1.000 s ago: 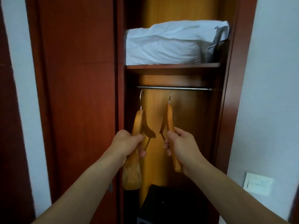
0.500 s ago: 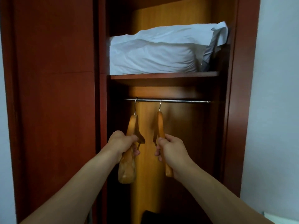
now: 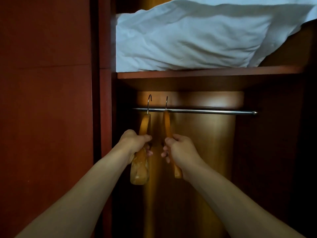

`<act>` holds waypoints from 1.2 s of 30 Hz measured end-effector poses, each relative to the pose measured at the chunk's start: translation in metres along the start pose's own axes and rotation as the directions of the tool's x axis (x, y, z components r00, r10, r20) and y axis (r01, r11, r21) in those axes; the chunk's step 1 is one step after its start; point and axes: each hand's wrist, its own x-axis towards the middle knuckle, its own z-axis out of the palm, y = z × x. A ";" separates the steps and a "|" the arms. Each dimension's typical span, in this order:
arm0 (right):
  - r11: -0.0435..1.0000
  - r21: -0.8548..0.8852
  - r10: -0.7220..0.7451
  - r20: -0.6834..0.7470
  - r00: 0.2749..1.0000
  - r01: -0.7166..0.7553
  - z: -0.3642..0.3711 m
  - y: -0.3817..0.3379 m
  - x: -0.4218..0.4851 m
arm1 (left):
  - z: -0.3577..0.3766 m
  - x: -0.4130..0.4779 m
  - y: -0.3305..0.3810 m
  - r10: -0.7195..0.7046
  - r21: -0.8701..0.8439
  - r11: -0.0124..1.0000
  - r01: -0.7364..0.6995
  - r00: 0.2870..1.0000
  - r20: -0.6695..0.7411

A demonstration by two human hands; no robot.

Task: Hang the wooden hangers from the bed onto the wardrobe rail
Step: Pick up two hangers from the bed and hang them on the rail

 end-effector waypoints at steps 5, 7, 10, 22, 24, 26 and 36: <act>1.000 -0.024 0.016 -0.080 0.997 -0.018 -0.003 0.009 0.027 | 0.003 0.034 -0.008 -0.018 -0.017 1.000 0.018 0.999 0.026; 0.998 -0.043 0.032 -0.091 0.995 -0.036 -0.007 0.013 0.034 | 0.007 0.045 -0.013 -0.031 -0.021 0.999 0.032 0.999 0.034; 0.995 -0.078 0.050 -0.106 0.993 -0.059 -0.009 0.020 0.044 | 0.016 0.058 -0.020 -0.027 -0.027 0.999 0.028 0.999 0.028; 0.994 -0.095 0.041 -0.087 0.995 -0.049 0.005 0.040 0.063 | 0.032 0.083 -0.035 -0.061 -0.015 0.998 0.062 0.996 0.057; 0.995 -0.083 0.043 -0.092 0.995 -0.050 0.007 0.046 0.063 | 0.031 0.082 -0.037 -0.062 0.006 0.998 0.061 0.997 0.050; 0.995 -0.077 0.050 -0.096 0.994 -0.057 0.009 0.052 0.062 | 0.029 0.080 -0.039 -0.058 0.027 0.998 0.057 0.997 0.045; 0.985 -0.165 0.026 -0.131 0.991 -0.048 0.007 0.059 0.058 | 0.018 0.070 -0.040 -0.052 0.131 0.990 0.046 0.998 0.044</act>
